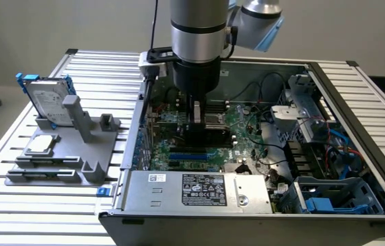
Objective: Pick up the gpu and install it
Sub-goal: 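Insert the gpu into the slot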
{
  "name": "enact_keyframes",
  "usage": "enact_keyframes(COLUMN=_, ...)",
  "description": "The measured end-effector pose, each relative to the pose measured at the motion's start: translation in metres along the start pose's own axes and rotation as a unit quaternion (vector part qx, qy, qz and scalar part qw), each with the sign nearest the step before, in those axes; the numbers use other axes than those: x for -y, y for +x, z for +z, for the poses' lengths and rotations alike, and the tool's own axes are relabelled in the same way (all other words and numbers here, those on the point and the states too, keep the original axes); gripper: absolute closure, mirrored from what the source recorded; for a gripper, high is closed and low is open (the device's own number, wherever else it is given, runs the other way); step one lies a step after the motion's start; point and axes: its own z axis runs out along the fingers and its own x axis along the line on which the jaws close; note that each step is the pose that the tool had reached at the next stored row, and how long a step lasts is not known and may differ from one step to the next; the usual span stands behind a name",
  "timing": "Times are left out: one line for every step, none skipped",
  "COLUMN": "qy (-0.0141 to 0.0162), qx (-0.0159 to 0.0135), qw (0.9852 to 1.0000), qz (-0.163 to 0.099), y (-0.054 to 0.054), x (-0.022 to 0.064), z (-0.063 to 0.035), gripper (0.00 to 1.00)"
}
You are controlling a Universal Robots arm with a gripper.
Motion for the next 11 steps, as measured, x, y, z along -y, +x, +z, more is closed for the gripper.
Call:
enact_keyframes(qy=0.0001, qx=0.0000, qw=1.0000, qz=0.000, y=0.000, x=-0.0003, z=0.0017, gripper=0.73)
enact_keyframes(qy=0.0002, qx=0.0000, qw=1.0000, qz=0.000, y=0.000, x=-0.0004, z=0.0035, gripper=0.73)
enact_keyframes(qy=0.0002, qx=0.0001, qw=1.0000, qz=0.000, y=0.000, x=-0.0006, z=0.0053, gripper=0.73)
enact_keyframes(qy=0.0002, qx=0.0002, qw=1.0000, qz=0.000, y=0.001, x=-0.0008, z=0.0073, gripper=0.73)
enact_keyframes(qy=0.0002, qx=0.0003, qw=1.0000, qz=0.000, y=0.001, x=-0.0009, z=0.0091, gripper=0.73)
enact_keyframes(qy=0.0002, qx=0.0004, qw=1.0000, qz=0.000, y=0.001, x=-0.0010, z=0.0109, gripper=0.73)
enact_keyframes(qy=0.0002, qx=0.0006, qw=1.0000, qz=0.000, y=0.002, x=-0.0011, z=0.0127, gripper=0.73)
enact_keyframes(qy=0.0002, qx=0.0007, qw=1.0000, qz=0.000, y=0.002, x=-0.0012, z=0.0145, gripper=0.73)
enact_keyframes(qy=0.0002, qx=0.0009, qw=1.0000, qz=0.000, y=0.002, x=-0.0013, z=0.0163, gripper=0.73)
enact_keyframes(qy=0.0002, qx=0.0010, qw=1.0000, qz=0.000, y=0.002, x=-0.0015, z=0.0180, gripper=0.73)
enact_keyframes(qy=0.0002, qx=0.0011, qw=1.0000, qz=0.000, y=0.003, x=-0.0016, z=0.0195, gripper=0.73)
